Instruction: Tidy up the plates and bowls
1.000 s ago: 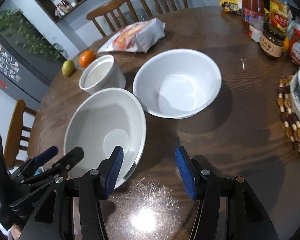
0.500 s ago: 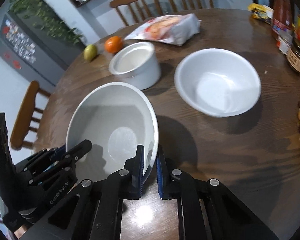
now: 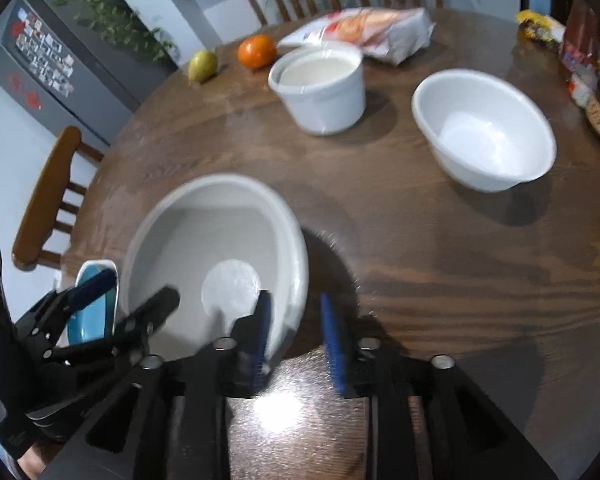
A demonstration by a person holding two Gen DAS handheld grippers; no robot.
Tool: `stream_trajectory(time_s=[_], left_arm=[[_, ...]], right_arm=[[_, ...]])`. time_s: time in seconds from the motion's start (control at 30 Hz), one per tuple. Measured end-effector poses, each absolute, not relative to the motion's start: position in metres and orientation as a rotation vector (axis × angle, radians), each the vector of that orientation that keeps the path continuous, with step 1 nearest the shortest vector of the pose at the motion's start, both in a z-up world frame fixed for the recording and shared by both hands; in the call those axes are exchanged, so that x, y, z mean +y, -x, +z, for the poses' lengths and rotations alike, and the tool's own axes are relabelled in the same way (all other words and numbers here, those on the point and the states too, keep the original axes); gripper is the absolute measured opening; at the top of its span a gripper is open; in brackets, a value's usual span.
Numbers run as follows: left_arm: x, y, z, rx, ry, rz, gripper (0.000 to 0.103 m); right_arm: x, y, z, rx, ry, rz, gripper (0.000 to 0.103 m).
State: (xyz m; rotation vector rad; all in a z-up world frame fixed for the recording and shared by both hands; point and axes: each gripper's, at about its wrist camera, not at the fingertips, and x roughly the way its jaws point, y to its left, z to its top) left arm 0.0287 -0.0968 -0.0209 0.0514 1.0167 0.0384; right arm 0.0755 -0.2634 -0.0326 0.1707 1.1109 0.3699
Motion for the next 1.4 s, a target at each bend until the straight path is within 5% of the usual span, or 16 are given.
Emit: stream_trajectory(time_s=[0.73,1.3,1.33,1.4], left_arm=[[-0.131,-0.005,0.013,0.914,0.011,-0.086,0.087],[-0.162,-0.027,0.013,0.912,0.009,-0.111,0.087],[-0.164,-0.029,0.013,0.908,0.012,-0.113,0.087],[-0.172,-0.037,0.014,0.9,0.006,-0.122,0.087]], right_arm=[[-0.353,-0.07,-0.013,1.011,-0.321,0.2,0.041],[-0.408,-0.185,-0.049,1.062,-0.377,0.031,0.04],[-0.407,-0.188,-0.051,1.071,-0.368,0.033,0.038],[-0.405,-0.19,-0.056,1.091,-0.371,0.07,0.012]])
